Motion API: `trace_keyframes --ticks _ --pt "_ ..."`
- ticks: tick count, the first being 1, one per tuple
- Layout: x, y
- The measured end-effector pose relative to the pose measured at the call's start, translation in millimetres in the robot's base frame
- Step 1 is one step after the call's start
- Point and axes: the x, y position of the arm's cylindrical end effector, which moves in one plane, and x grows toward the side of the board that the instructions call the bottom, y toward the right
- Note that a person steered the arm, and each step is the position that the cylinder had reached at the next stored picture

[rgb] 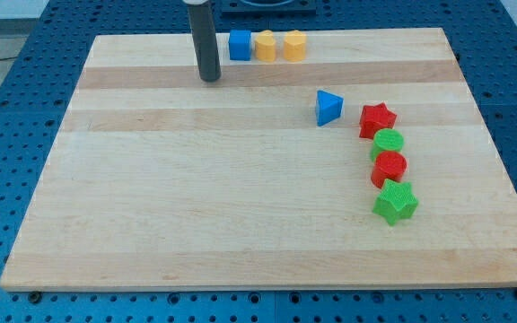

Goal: Move the blue triangle to the bottom right of the yellow hexagon

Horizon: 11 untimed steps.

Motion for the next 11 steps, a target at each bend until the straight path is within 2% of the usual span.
trace_keyframes --ticks 1,2,3,4,6,11 --pt "42 23" --pt "75 75" --pt "93 129" --pt "94 158" --pt "74 205" --pt "-17 201"
